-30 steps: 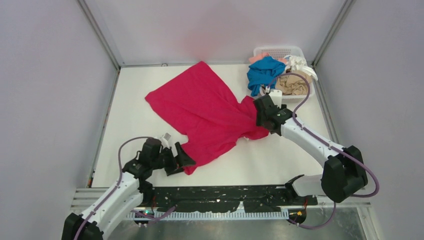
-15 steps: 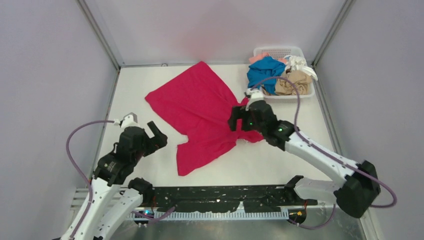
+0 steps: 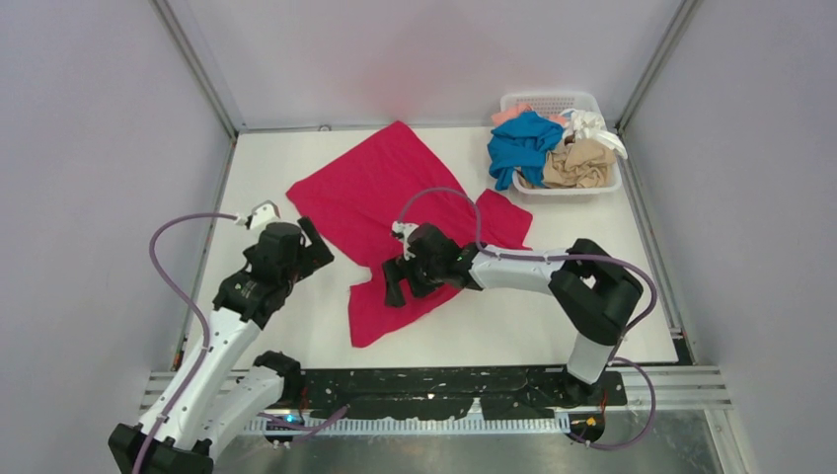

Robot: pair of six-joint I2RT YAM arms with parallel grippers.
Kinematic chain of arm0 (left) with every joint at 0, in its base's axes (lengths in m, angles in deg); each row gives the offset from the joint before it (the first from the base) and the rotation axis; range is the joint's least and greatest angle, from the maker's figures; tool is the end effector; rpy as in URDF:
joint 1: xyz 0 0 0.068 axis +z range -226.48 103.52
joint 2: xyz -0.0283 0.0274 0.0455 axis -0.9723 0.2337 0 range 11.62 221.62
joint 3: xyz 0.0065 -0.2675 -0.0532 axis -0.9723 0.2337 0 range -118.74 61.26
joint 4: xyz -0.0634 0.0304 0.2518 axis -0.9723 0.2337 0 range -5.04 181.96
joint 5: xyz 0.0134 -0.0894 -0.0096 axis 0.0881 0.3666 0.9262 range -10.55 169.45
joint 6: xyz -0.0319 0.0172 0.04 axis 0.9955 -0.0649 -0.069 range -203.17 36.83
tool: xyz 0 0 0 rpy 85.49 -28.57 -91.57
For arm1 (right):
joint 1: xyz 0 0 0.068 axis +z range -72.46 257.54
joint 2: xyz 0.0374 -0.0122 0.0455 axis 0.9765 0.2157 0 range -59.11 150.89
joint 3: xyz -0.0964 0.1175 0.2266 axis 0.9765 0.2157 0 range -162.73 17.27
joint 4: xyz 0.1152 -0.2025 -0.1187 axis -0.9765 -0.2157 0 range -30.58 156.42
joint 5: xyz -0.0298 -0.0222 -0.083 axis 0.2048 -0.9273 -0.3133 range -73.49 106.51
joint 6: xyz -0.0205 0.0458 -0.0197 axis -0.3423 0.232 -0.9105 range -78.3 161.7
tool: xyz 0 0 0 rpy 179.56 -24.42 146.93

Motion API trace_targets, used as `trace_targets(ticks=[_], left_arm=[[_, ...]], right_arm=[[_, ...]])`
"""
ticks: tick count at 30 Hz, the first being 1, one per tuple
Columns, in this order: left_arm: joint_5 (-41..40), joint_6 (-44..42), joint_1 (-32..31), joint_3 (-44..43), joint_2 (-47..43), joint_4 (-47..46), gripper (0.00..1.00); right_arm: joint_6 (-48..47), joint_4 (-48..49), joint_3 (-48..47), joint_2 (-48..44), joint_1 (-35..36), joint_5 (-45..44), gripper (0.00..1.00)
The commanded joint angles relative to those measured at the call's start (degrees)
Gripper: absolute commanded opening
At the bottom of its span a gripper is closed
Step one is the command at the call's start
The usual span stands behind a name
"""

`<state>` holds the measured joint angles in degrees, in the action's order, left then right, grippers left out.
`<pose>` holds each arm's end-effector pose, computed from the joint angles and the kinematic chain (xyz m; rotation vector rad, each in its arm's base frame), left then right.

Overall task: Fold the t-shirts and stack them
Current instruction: Flatten out the tshirt

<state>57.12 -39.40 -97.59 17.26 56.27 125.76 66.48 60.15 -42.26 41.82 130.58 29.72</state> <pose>0.1522 -0.0443 0.2854 -0.6317 2.1438 -0.1677 0.2140 0.2979 0.1754 -0.7401 2.4671 0.8577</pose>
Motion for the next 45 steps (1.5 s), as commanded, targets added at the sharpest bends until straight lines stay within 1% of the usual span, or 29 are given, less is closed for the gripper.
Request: trace_targets(ticks=[1,4,5,7,8,9,10,12,14,16,17,19,20,22,23,24,25,26,27,28,29,32,34,35,36,38,40,43,45], left_arm=[[0.7,-1.4,2.2,0.7,0.5,-8.0,1.0],[1.1,-2.1,3.7,1.1,0.8,-9.2,1.0],[0.9,-2.1,4.0,1.2,0.9,-9.3,1.0],[0.9,-2.5,4.7,1.3,1.2,-9.2,1.0],[0.8,-2.6,5.0,1.4,1.5,-9.1,1.0],[1.2,-2.6,5.2,1.5,1.7,-9.0,1.0],[1.6,-2.9,5.3,1.9,1.9,-9.1,1.0],[2.5,-3.2,5.4,2.4,2.4,-9.2,1.0],[3.2,-3.3,5.6,2.9,2.9,-9.0,1.0],[3.9,-3.3,5.8,3.5,3.4,-8.3,1.0],[4.0,-3.3,6.0,3.9,3.8,-8.0,1.0],[4.5,-3.5,7.1,5.0,4.3,-8.5,1.0],[5.7,-3.4,8.4,5.7,4.8,-9.8,1.0],[13.3,-3.8,13.5,7.3,7.1,-15.1,1.0],[19.1,-3.5,16.1,7.9,8.8,-18.4,1.0],[22.8,-3.5,18.2,7.9,11.2,-21.3,0.98],[25.7,-3.7,19.4,7.1,13.9,-23.1,0.96],[27.6,-4.1,19.9,5.2,17.0,-23.6,0.94],[29.3,-4.7,19.9,3.1,20.2,-23.8,0.91],[30.5,-5.0,19.9,1.3,23.2,-24.6,0.88],[31.0,-5.1,19.9,-0.5,26.5,-25.3,0.85],[30.2,-5.5,19.9,-6.2,35.7,-24.7,0.75],[28.9,-5.3,20.0,-10.3,40.6,-23.3,0.71],[27.6,-5.3,20.0,-11.6,42.6,-23.0,0.69],[26.3,-5.1,20.0,-12.5,44.1,-23.1,0.68],[23.2,-4.7,20.0,-14.7,46.9,-22.3,0.6],[22.8,-4.8,20.0,-17.4,50.0,-20.0,0.59],[23.3,-4.2,20.0,-19.1,53.3,-18.8,0.59],[22.9,-3.6,20.0,-19.8,55.0,-17.5,0.56]], right_arm=[[1.8,0.3,5.9,-3.7,-3.2,-1.5,0.95],[3.0,0.7,15.1,-8.4,-7.3,-1.8,0.95],[3.2,0.6,17.2,-9.7,-9.9,-2.1,0.95],[3.1,-0.2,24.6,-14.1,-15.0,-3.7,0.95],[2.9,-1.4,26.0,-15.1,-18.9,-4.0,0.95],[2.6,-2.0,28.4,-16.8,-21.2,-4.1,0.95],[2.1,-3.1,29.3,-17.8,-25.5,-4.3,0.95],[1.6,-4.8,30.6,-20.7,-30.6,-5.5,0.95],[2.6,-6.4,30.0,-23.1,-34.4,-4.6,0.95],[2.9,-9.7,27.1,-25.4,-35.9,-8.5,0.95],[2.8,-10.7,24.7,-27.1,-36.1,-12.9,0.95],[1.7,-12.7,21.2,-30.0,-36.2,-17.8,0.95],[0.6,-13.6,20.2,-31.2,-36.1,-18.7,0.95],[-1.0,-13.8,18.6,-36.3,-35.3,-19.2,0.95],[-2.5,-13.9,18.5,-37.8,-33.2,-19.5,0.95],[-3.4,-14.3,18.5,-40.6,-31.5,-21.8,0.95],[-5.6,-14.5,18.7,-41.8,-27.1,-23.0,0.95],[-6.4,-14.6,19.6,-43.9,-24.8,-25.1,0.95],[-7.3,-14.7,20.1,-44.8,-20.5,-25.6,0.95],[-7.5,-14.7,21.2,-46.1,-19.0,-25.2,0.95],[-7.2,-14.3,22.0,-46.7,-16.9,-24.4,0.95],[-5.1,-13.4,25.5,-48.3,-15.8,-19.3,0.95],[-3.9,-13.5,26.7,-48.7,-14.1,-17.9,0.95],[-3.5,-13.9,27.0,-48.8,-13.3,-17.9,0.95],[-3.3,-14.2,27.2,-48.9,-11.8,-18.3,0.95],[-2.5,-14.9,27.5,-48.7,-10.4,-18.9,0.95],[-1.2,-15.3,27.8,-48.6,-9.9,-19.0,0.95],[-0.4,-15.3,28.3,-48.6,-9.5,-19.6,0.95],[-0.1,-15.4,28.3,-48.6,-9.4,-20.0,0.95]])
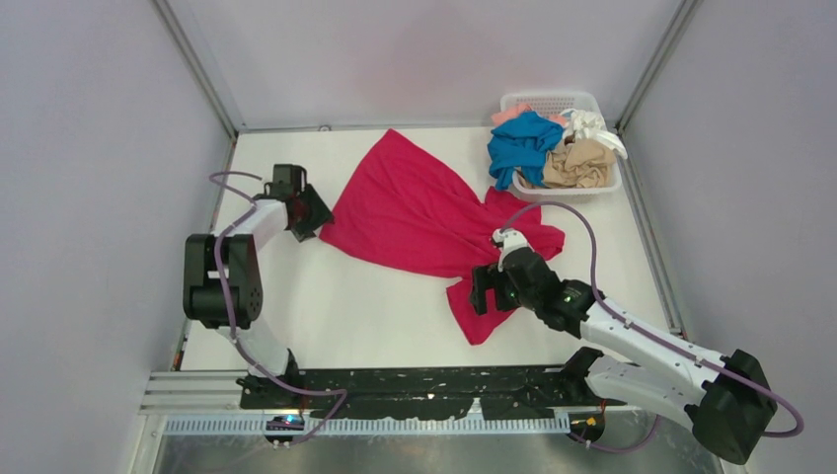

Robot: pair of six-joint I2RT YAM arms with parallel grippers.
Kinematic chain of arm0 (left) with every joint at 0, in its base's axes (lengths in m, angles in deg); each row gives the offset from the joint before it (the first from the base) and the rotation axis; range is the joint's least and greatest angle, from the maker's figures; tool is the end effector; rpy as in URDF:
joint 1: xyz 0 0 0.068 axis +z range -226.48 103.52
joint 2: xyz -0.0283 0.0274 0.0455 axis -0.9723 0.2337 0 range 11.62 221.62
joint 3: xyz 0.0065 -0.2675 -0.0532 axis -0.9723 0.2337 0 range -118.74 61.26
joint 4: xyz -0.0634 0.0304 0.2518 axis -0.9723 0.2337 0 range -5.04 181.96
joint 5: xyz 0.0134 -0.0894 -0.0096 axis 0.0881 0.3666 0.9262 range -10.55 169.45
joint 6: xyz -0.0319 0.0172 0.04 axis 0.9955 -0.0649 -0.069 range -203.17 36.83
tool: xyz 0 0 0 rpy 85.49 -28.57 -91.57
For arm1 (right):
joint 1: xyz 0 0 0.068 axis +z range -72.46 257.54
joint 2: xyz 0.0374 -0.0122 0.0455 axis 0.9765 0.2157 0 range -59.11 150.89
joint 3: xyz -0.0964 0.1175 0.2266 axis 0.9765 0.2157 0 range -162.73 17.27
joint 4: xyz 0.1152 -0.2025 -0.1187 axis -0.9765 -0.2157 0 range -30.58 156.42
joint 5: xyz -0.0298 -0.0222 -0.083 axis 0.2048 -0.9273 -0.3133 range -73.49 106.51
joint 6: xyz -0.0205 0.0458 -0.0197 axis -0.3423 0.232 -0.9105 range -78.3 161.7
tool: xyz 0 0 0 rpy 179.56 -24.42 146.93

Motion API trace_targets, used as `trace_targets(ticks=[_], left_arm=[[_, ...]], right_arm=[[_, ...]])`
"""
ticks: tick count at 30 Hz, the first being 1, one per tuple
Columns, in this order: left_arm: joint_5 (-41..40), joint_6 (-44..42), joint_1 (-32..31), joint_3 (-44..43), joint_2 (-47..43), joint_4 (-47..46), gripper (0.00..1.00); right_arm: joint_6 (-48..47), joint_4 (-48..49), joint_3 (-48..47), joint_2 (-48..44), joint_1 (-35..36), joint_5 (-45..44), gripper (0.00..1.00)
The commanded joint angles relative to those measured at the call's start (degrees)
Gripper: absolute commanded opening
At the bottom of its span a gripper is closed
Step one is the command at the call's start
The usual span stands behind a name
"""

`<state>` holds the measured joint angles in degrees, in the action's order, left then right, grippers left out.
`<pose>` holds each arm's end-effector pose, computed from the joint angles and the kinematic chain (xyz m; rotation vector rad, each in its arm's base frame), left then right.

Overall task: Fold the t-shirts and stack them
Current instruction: Flatten out the tshirt

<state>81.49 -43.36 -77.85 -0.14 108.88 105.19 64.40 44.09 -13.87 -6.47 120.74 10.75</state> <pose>0.3481 -0.0096 0.1895 -0.8365 2.4419 -0.3197 0.1400 0.1266 0.2137 -0.3727 2.3466 0.4504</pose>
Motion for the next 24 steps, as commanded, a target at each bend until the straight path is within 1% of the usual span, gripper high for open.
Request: trace_targets(ticks=[1,3,6,9,12,17,19,20,24], left_arm=[[-2.4,0.3,0.2,-2.8,2.6,4.3,0.55],[-3.7,0.6,0.1,-2.6,2.4,5.6,0.55],[-3.2,0.1,0.0,-4.9,3.6,10.6,0.55],[-5.0,-0.2,-0.2,-8.7,5.8,14.7,0.55],[-3.8,-1.2,-0.2,-12.1,7.7,15.9,0.53],[-3.7,-2.8,-1.3,-20.4,12.7,24.0,0.51],[-0.7,-1.5,-2.0,-22.2,13.8,26.8,0.5],[-0.5,-0.1,-2.4,-22.0,13.9,26.8,0.5],[-4.9,8.7,-2.7,-19.1,11.9,25.1,0.51]], right_arm=[[2.0,0.6,-0.1,-0.3,0.5,-1.2,0.95],[2.0,0.6,-0.1,-0.3,0.5,-1.6,0.95],[2.0,-0.1,-0.5,-0.1,0.5,-2.5,0.95],[1.9,0.3,-0.3,-0.4,0.5,-3.1,0.95],[1.7,0.4,0.1,-1.6,0.4,-3.4,0.95],[0.7,-0.4,0.3,-4.2,0.5,-6.6,0.95],[0.3,-0.8,0.1,-5.0,0.5,-7.6,0.95],[0.0,-1.0,-0.3,-5.2,0.5,-7.7,0.95],[-1.0,-1.9,-0.9,-6.9,0.4,-7.8,0.95]])
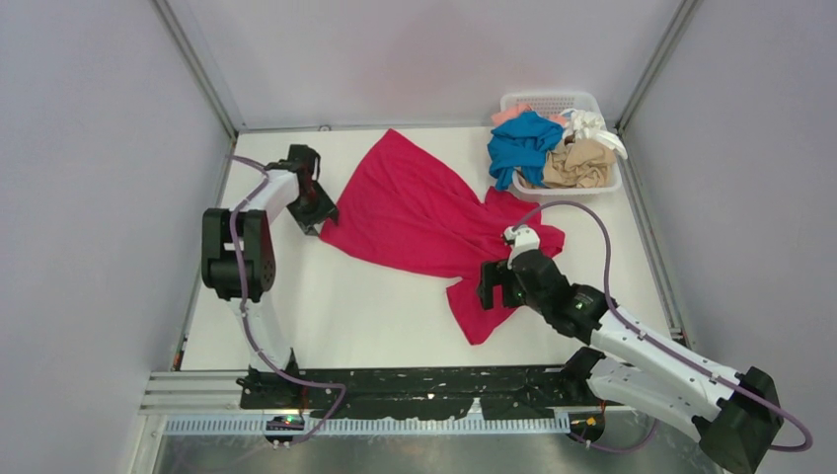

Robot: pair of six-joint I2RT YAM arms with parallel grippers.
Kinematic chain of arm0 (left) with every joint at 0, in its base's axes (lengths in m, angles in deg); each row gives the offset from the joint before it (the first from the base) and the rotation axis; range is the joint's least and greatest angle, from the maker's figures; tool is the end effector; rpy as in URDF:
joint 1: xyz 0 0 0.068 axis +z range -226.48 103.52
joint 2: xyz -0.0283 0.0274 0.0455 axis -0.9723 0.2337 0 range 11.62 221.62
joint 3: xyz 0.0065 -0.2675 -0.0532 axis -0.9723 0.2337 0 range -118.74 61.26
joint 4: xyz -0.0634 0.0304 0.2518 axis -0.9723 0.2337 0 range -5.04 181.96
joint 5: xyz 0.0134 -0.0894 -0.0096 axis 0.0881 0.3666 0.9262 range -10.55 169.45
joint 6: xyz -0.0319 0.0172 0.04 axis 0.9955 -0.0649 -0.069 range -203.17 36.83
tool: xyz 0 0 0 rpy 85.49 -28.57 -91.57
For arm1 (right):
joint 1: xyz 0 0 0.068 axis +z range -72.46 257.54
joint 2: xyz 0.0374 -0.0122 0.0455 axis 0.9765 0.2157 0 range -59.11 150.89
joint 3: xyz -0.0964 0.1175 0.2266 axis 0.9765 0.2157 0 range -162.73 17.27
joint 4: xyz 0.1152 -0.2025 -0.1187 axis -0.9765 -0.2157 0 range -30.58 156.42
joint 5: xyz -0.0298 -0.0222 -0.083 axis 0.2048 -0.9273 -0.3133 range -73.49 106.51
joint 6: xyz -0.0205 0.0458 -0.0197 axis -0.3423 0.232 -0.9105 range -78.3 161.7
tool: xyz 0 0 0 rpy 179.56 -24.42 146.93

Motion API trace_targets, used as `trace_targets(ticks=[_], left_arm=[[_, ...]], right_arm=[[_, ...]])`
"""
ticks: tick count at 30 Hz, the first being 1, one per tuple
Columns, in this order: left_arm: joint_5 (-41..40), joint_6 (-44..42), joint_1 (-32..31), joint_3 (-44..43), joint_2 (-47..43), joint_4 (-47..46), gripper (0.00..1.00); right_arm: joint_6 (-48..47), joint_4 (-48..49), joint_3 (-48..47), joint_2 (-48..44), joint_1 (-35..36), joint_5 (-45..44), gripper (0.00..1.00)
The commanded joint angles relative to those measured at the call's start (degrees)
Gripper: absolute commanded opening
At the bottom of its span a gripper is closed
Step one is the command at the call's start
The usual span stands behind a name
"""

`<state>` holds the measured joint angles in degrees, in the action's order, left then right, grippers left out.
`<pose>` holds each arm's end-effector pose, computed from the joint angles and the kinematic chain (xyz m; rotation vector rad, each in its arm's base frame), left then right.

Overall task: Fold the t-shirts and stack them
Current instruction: Flatten out the tshirt

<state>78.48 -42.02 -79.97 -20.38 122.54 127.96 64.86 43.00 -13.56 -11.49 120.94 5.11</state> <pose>0.3899 -0.0232 0.1882 -0.9220 2.6918 -0.1461 0.1335 0.1166 0.2249 -0.2972 2.2667 0.3910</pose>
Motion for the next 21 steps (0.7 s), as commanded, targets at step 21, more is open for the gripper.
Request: trace_targets(ticks=[21], left_arm=[[-15.0,31.5,-4.7,1.1,-2.2,1.7,0.44]], right_arm=[[-3.2,0.2,-0.3,-9.4,0.3,-2.4,0.95]])
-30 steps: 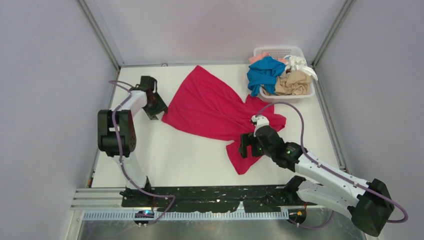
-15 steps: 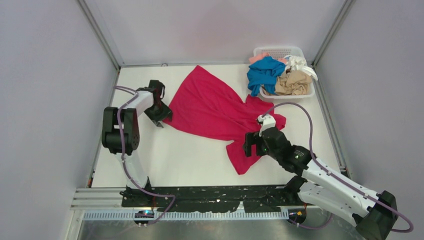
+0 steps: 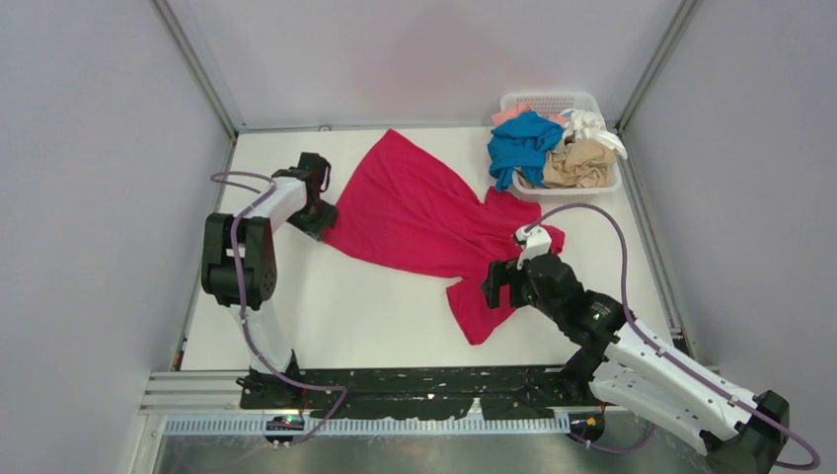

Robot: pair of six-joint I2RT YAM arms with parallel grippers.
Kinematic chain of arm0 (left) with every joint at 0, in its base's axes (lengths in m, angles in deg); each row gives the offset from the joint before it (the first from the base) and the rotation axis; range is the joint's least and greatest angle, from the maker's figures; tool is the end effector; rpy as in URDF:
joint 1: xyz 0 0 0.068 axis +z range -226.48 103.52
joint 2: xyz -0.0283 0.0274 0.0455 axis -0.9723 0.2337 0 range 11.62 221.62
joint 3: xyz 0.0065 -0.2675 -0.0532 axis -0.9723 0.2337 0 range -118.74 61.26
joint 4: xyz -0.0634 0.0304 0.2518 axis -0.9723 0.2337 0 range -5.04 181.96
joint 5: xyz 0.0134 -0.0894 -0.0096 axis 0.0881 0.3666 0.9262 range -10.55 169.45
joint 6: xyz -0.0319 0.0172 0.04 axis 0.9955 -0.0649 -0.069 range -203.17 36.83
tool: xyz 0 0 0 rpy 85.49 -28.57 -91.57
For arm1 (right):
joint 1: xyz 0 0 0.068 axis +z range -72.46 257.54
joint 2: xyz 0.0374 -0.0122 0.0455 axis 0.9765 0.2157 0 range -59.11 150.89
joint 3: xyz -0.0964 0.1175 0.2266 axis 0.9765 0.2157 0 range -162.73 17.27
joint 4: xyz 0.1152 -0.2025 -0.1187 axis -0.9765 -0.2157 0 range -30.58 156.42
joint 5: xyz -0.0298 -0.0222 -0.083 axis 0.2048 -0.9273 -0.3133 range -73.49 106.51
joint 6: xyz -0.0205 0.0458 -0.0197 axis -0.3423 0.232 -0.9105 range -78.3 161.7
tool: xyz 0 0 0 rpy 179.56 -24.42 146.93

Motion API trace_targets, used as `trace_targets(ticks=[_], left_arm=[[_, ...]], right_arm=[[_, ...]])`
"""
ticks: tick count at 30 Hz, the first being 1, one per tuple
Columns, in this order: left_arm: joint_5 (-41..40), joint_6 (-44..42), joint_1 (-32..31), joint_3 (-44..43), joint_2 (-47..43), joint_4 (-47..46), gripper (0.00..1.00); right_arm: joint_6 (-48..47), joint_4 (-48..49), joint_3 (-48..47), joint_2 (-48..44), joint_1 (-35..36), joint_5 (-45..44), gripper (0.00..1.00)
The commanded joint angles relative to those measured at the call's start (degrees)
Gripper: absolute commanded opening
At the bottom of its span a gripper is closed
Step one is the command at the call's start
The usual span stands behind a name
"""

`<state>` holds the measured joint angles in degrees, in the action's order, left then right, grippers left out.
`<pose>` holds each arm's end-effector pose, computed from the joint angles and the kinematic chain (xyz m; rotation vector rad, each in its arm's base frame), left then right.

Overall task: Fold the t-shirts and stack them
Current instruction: Flatten out the tshirt

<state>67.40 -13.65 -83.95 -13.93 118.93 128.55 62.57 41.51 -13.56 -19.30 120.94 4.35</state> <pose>0.3626 -0.0401 0.1807 -1.4836 2.3943 0.0129 0.1206 0.1037 0.2429 -0.3037 2.1560 0.4201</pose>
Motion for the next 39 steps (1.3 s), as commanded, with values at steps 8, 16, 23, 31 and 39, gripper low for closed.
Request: trace_targets(ticks=[8,16,23,31,39], left_arm=[[1.4,10.3,-3.5,-6.3,6.8,3.4,0.39],[-1.3,15.5,-4.2,4.0,0.4,1.2,0.4],[-0.8,17.3,-7.2,8.2,-0.8,1.6,0.39],[-3.8,15.9,-14.7,23.2,-11.8,0.0,0.4],[-8.2,10.6,-20.3,26.9,-21.0,0.9,0.42]], right_arm=[[0.0,1.0,0.4,-5.5,0.3,-1.6,0.95],[-0.5,4.6,2.3,-7.8,0.3,0.7,0.95],[-1.1,5.5,2.3,-4.5,0.2,0.3,0.95],[0.5,3.7,1.3,6.1,1.0,3.3,0.95],[4.8,-3.5,-0.2,14.3,12.8,-0.5,0.96]])
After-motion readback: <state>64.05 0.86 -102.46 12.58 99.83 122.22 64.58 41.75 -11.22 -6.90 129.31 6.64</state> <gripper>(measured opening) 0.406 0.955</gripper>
